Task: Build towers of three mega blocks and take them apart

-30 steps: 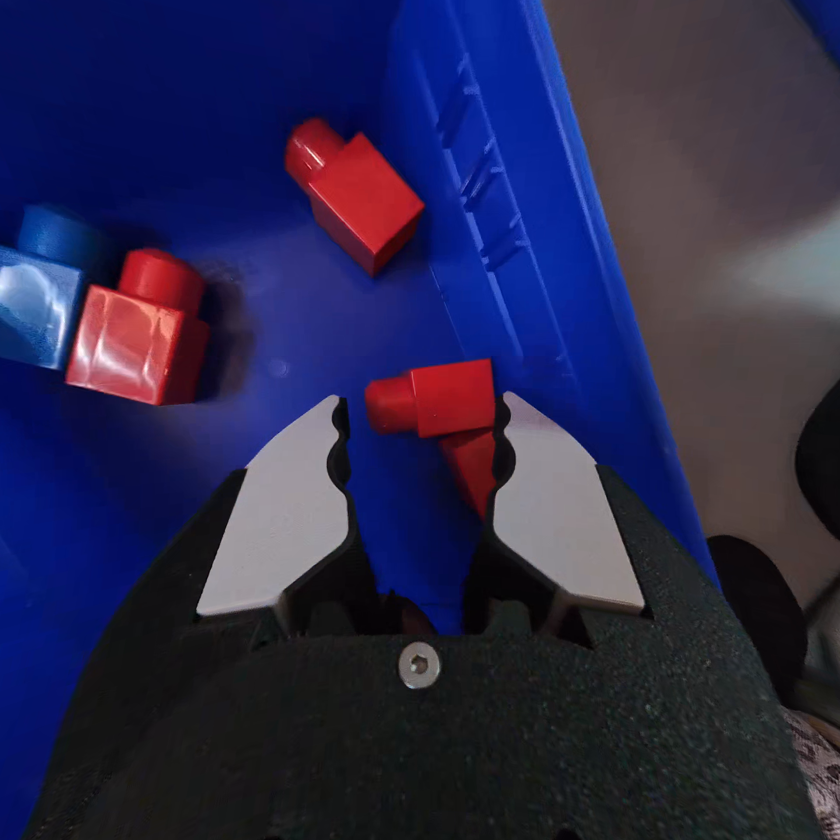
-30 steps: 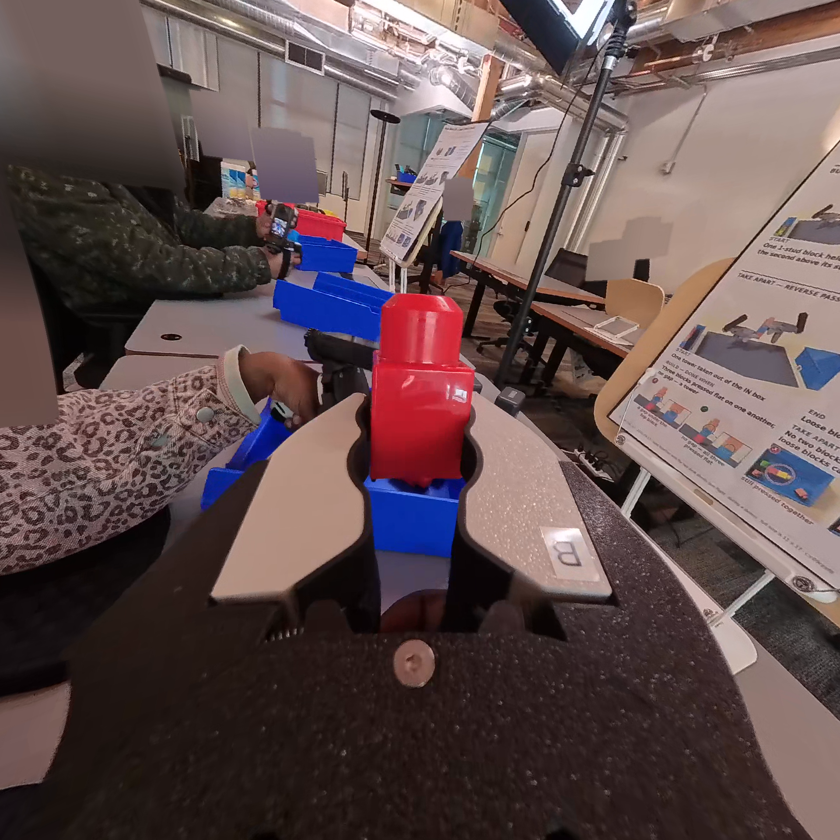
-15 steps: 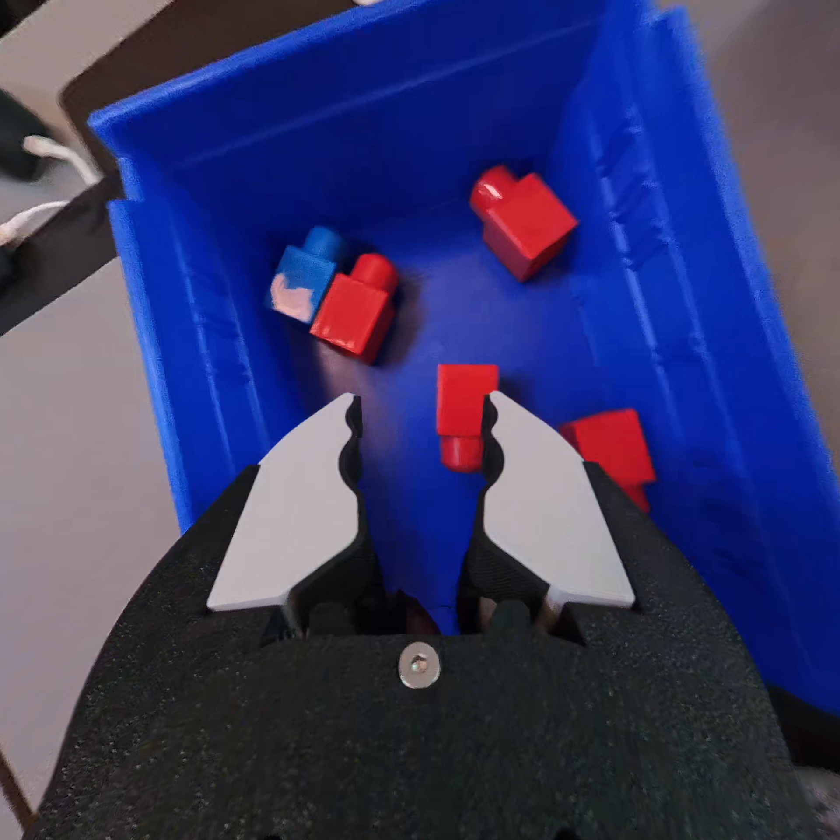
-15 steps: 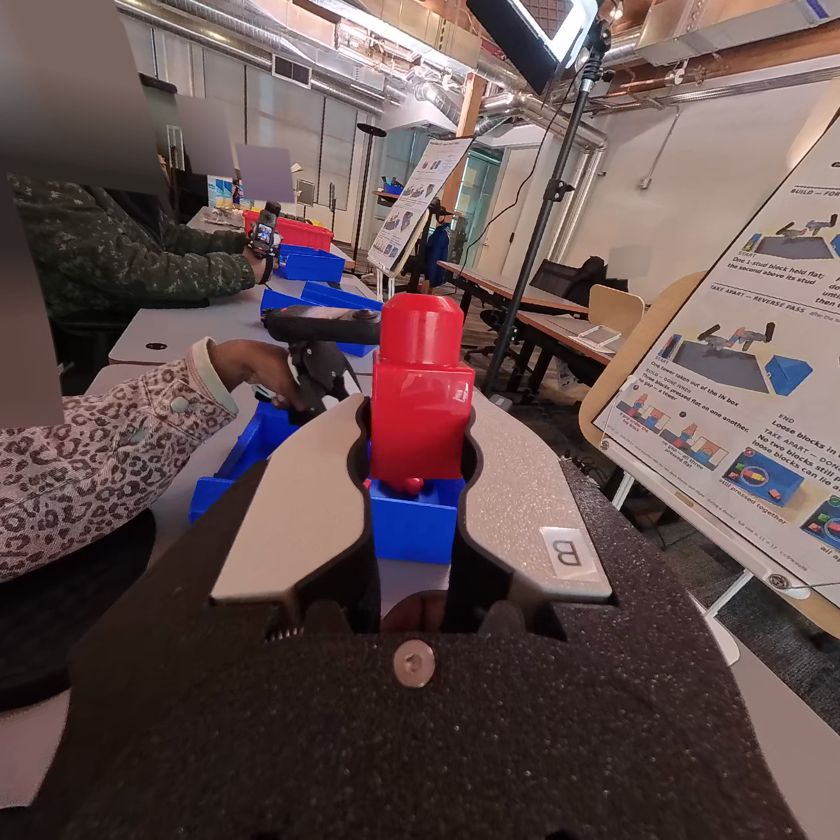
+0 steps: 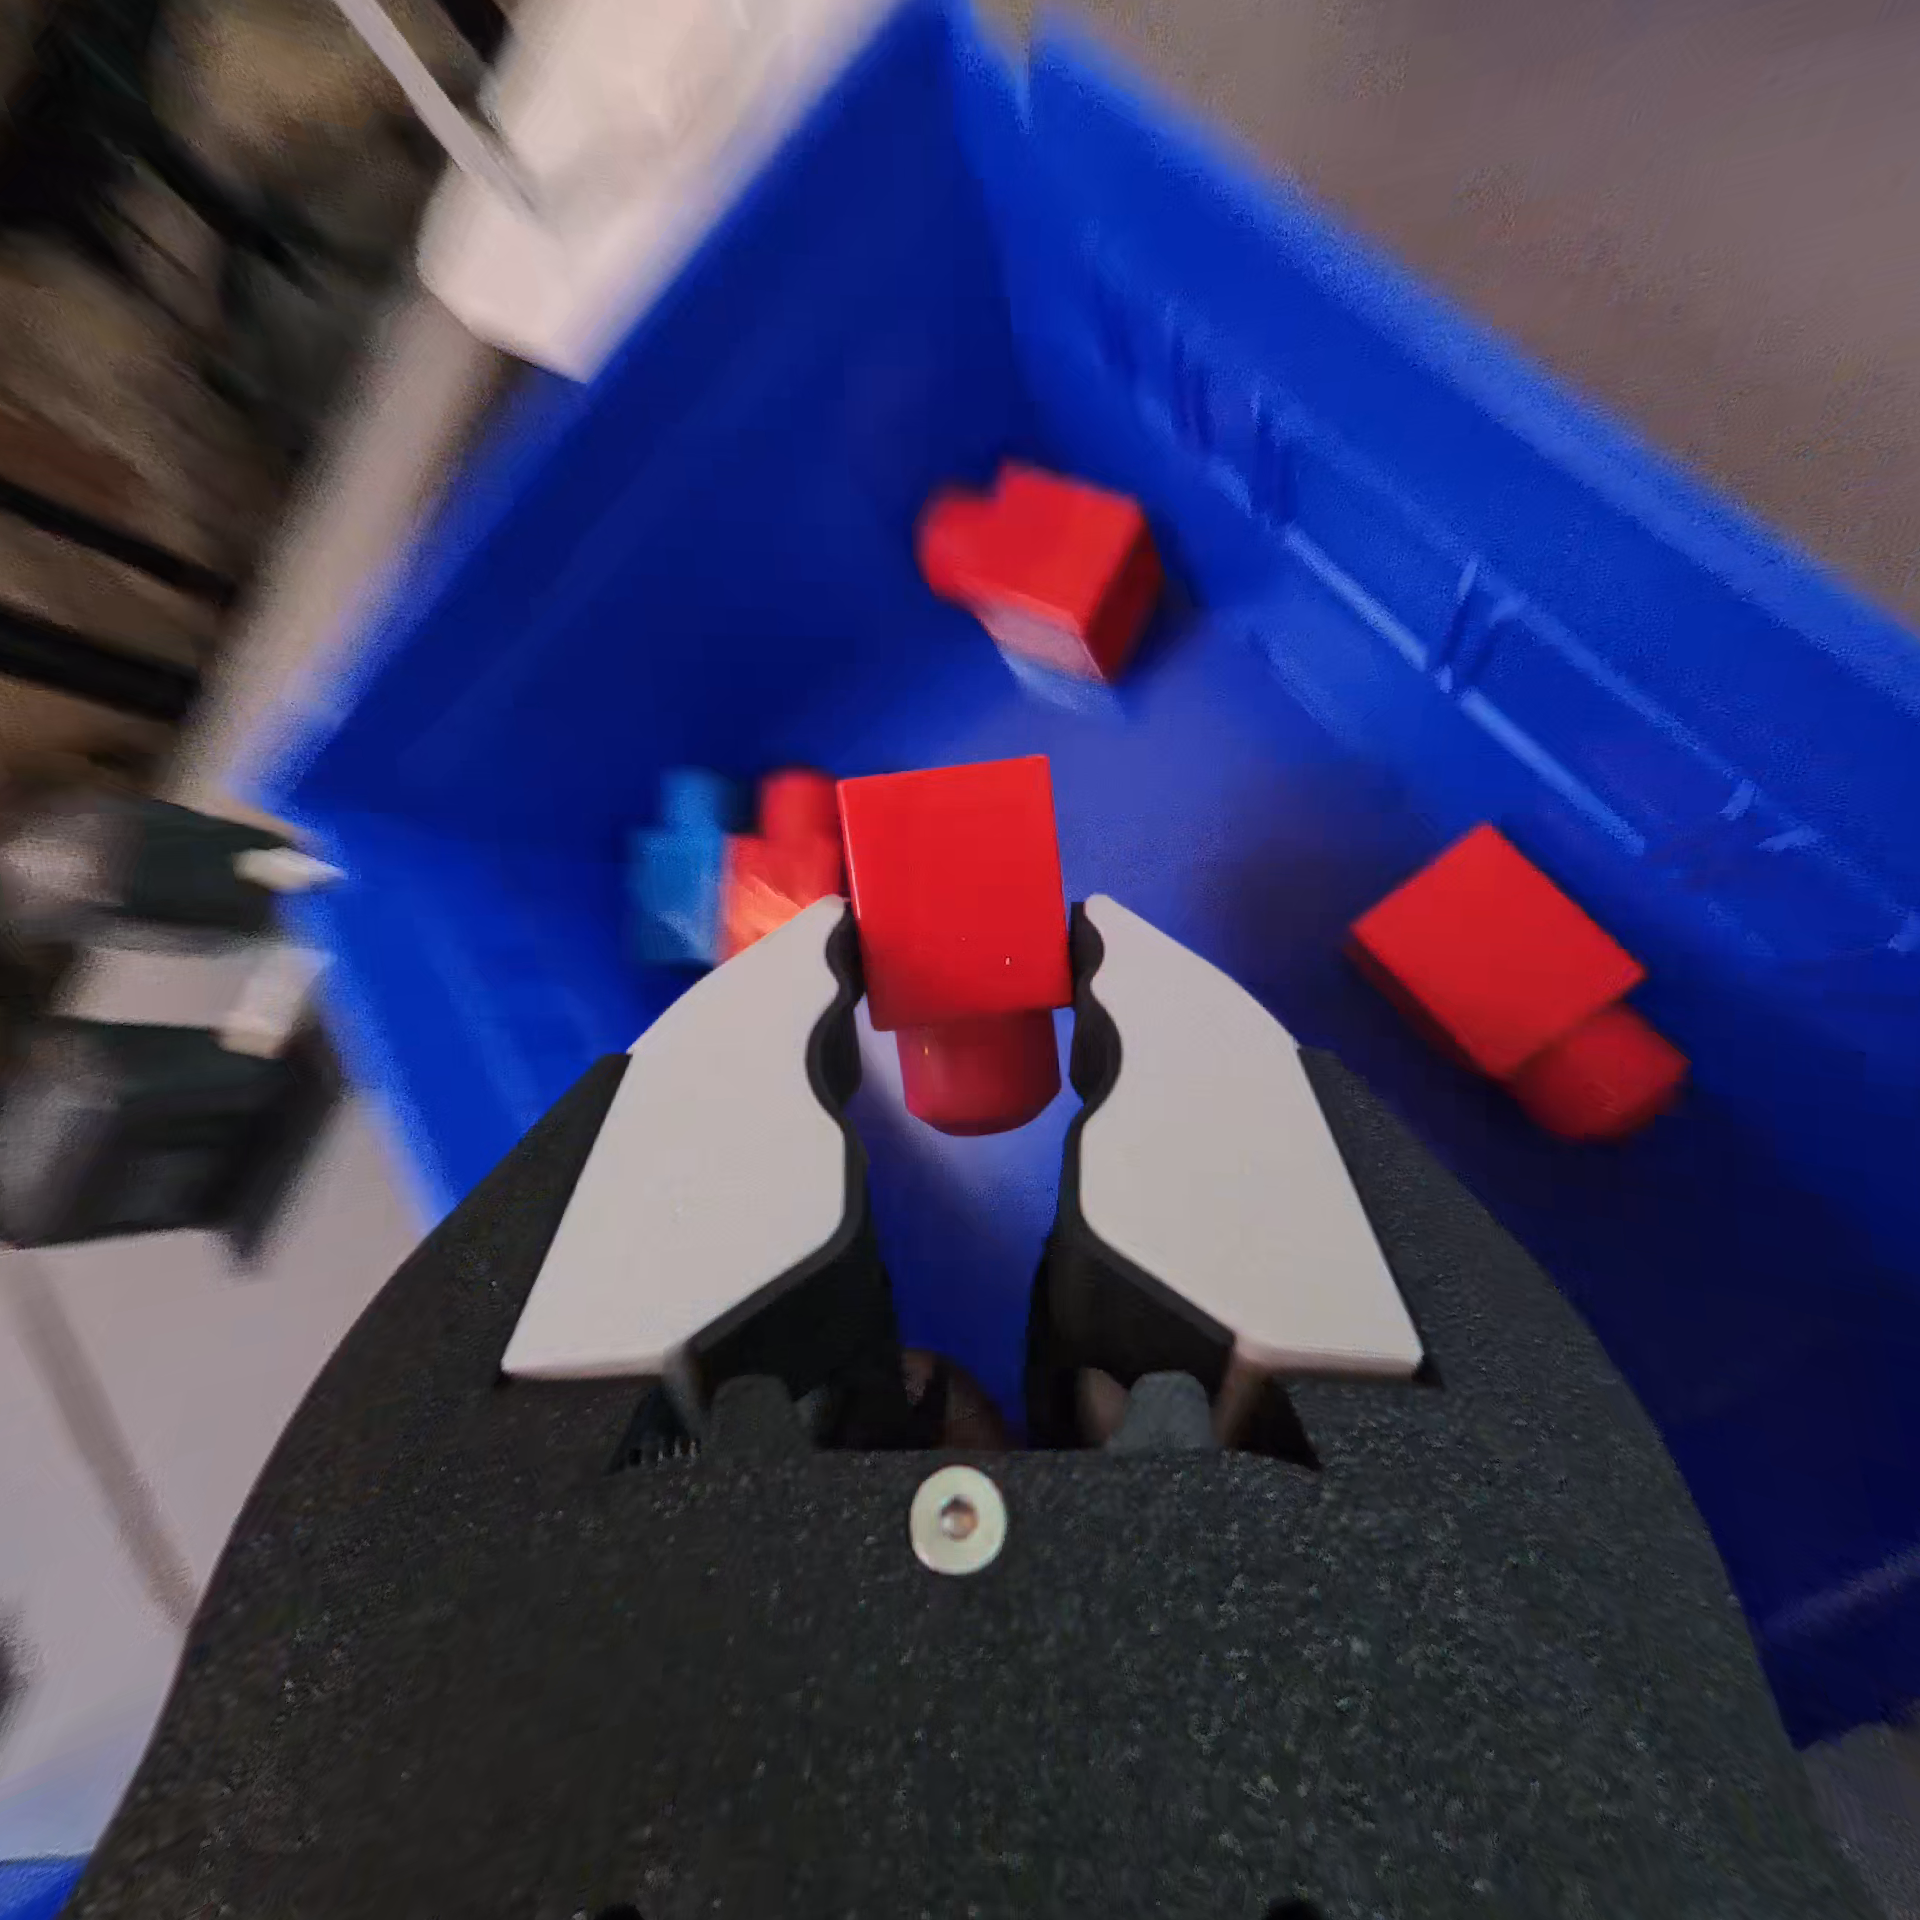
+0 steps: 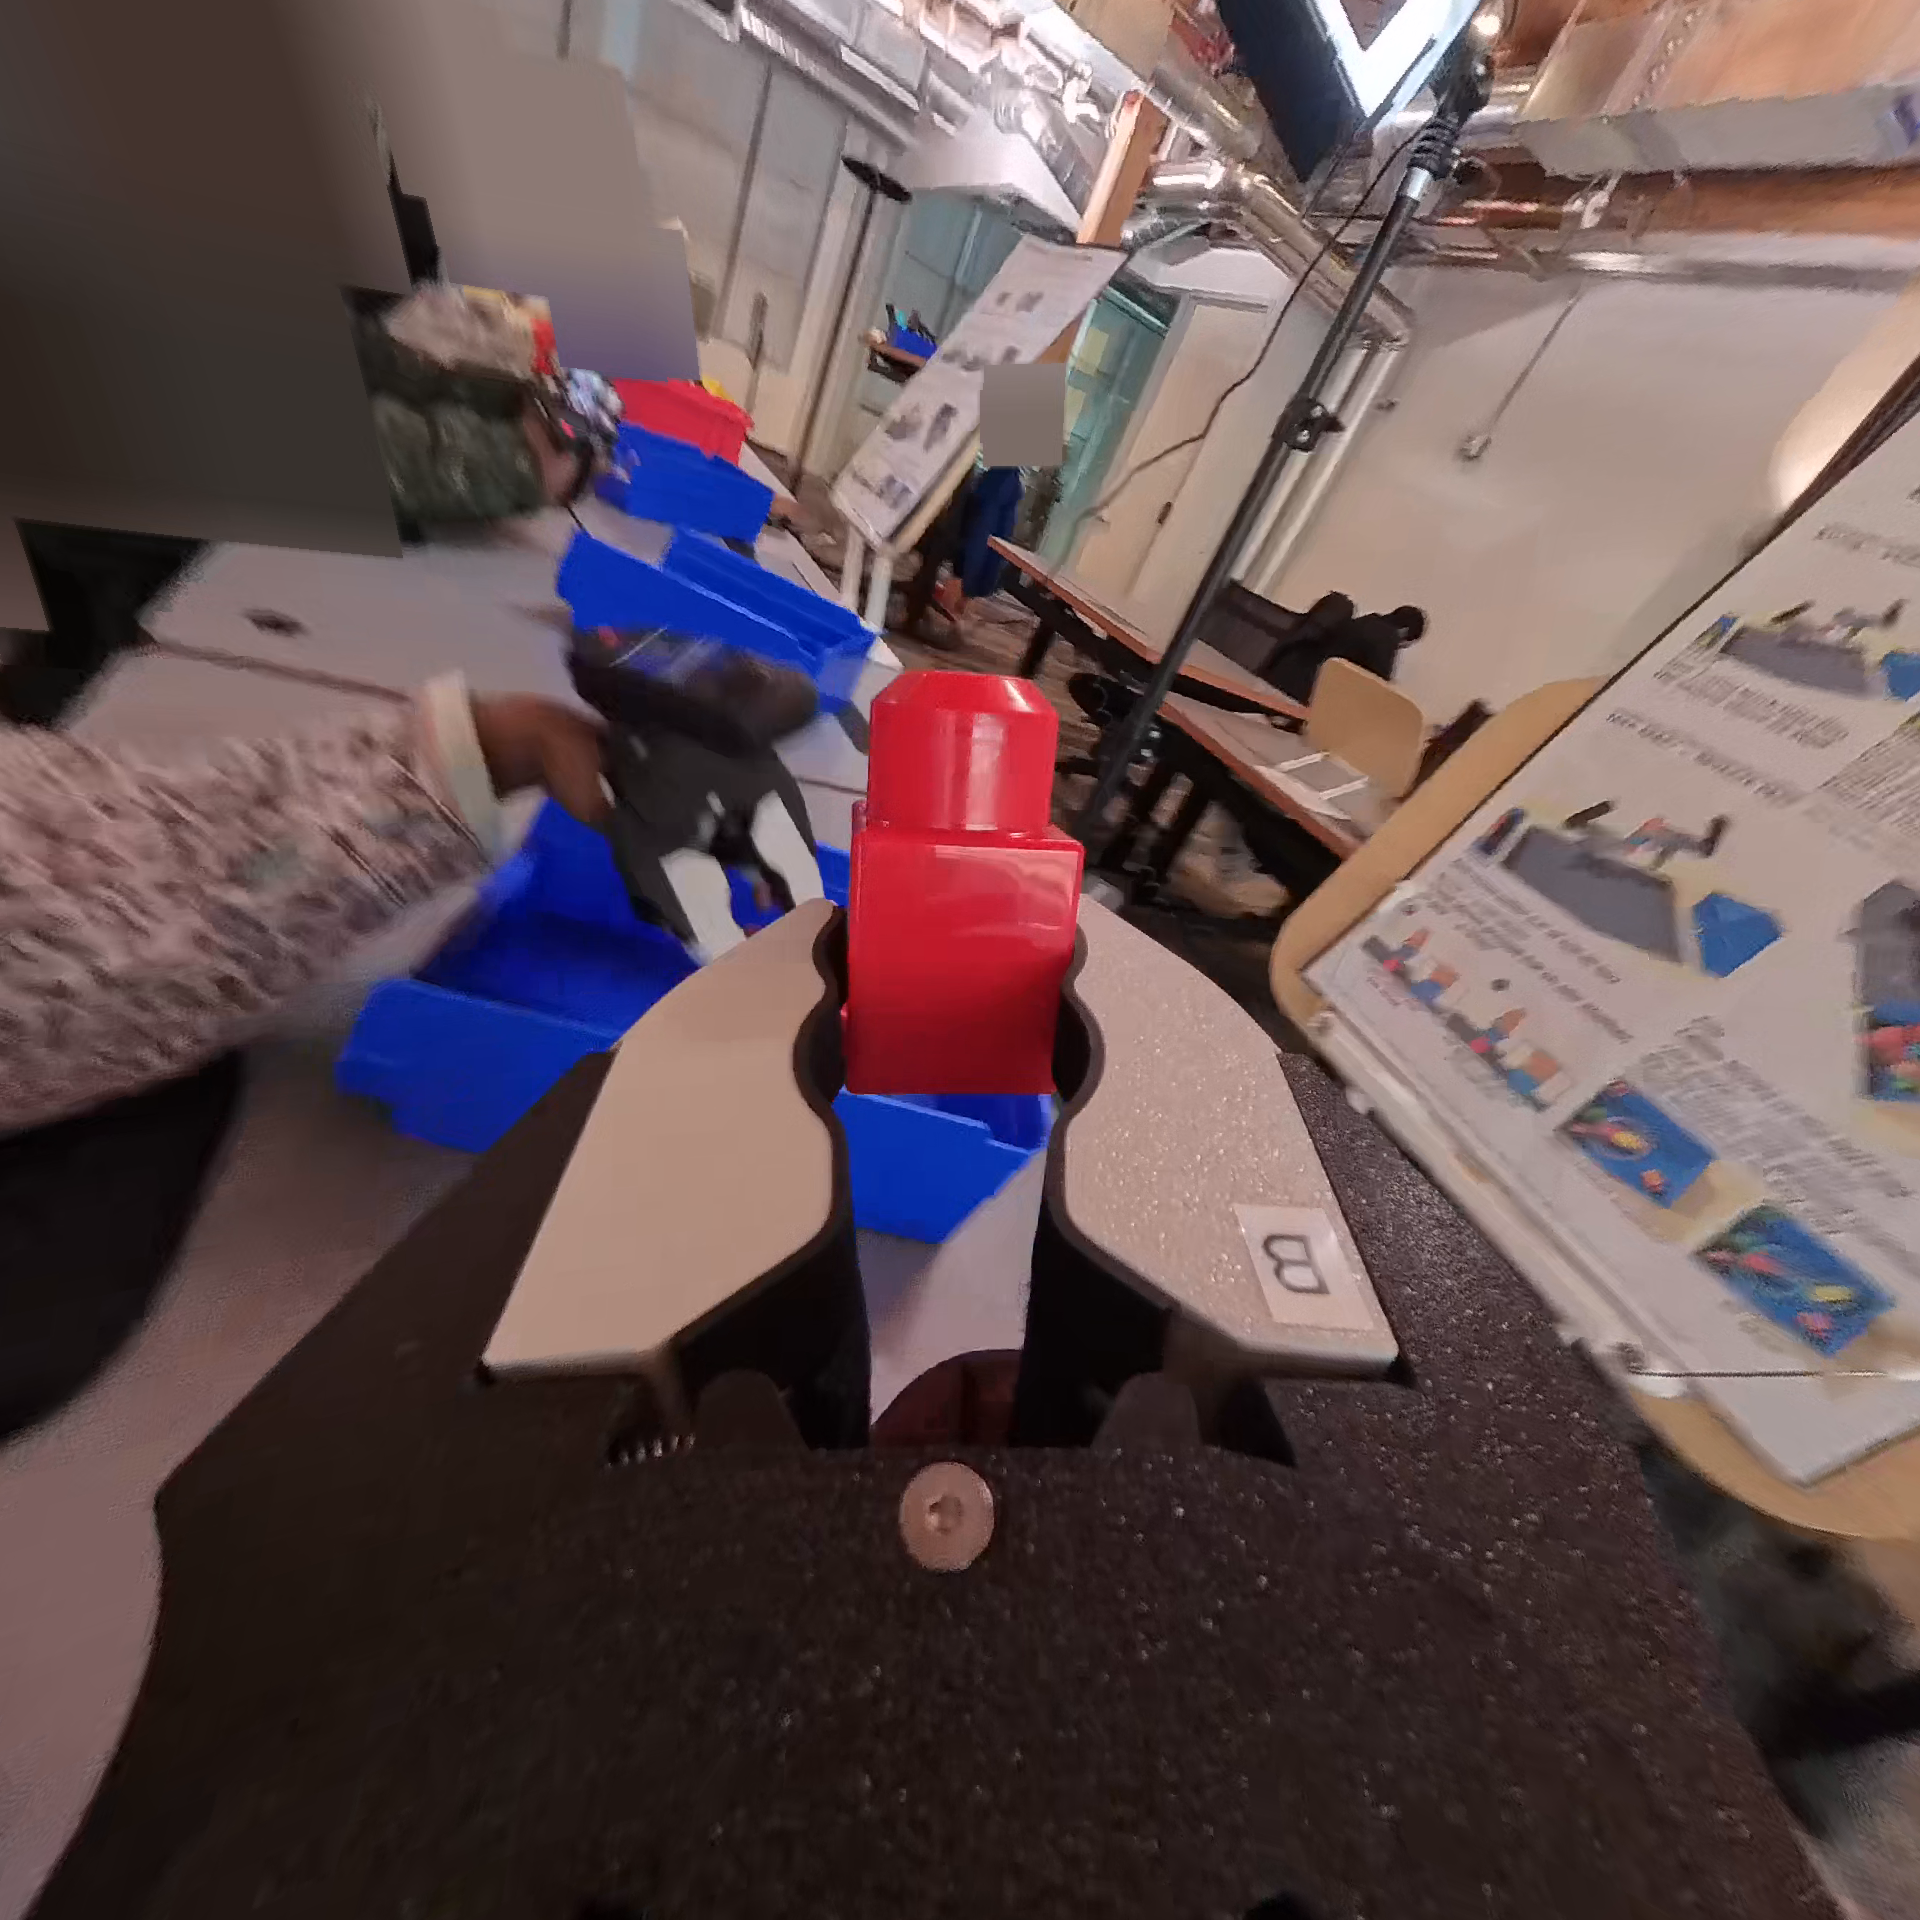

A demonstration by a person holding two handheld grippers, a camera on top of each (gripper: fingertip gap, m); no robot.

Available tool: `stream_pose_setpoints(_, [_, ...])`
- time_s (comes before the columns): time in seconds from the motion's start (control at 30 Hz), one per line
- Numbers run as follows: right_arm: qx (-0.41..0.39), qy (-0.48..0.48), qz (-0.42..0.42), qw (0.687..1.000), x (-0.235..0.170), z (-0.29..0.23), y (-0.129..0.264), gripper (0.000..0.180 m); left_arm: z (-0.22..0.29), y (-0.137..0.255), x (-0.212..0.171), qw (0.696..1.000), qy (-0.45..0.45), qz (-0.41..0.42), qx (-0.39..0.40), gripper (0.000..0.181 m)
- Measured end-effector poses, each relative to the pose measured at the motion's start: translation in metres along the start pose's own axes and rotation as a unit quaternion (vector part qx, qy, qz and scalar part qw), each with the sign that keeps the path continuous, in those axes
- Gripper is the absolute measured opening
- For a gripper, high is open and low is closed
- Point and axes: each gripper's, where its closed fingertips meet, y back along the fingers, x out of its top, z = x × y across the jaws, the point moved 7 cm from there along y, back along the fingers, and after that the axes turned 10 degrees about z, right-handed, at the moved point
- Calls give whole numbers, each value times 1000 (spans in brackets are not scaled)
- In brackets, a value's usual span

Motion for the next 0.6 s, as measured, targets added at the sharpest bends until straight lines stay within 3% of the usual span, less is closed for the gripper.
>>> stream_pose_setpoints(0.03, [-10, 43, -14, 999, -1, -2, -2, 36, -5, 13, 14, 997, -38, 47, 41, 38])
stream_pose_setpoints(0.1, [-39, 158, -45, 986, -2, -5, -9, 36, -8, 37, 46, 977, -112, 138, 117, 37])
stream_pose_setpoints(0.2, [-112, 339, -100, 929, 0, -8, -21, 36, 4, 63, 91, 933, -216, 217, 187, 37])
stream_pose_setpoints(0.3, [-160, 480, -148, 850, 2, -14, -32, 36, 24, 75, 123, 897, -305, 233, 220, 37])
stream_pose_setpoints(0.4, [-171, 558, -188, 790, -2, -21, -45, 36, 41, 80, 144, 872, -372, 199, 247, 37])
stream_pose_setpoints(0.47, [-170, 580, -196, 772, -6, -24, -52, 36, 50, 79, 152, 860, -407, 176, 252, 37])
stream_pose_setpoints(0.6, [-145, 588, -208, 768, -17, -29, -60, 36, 62, 74, 159, 846, -450, 149, 242, 37])
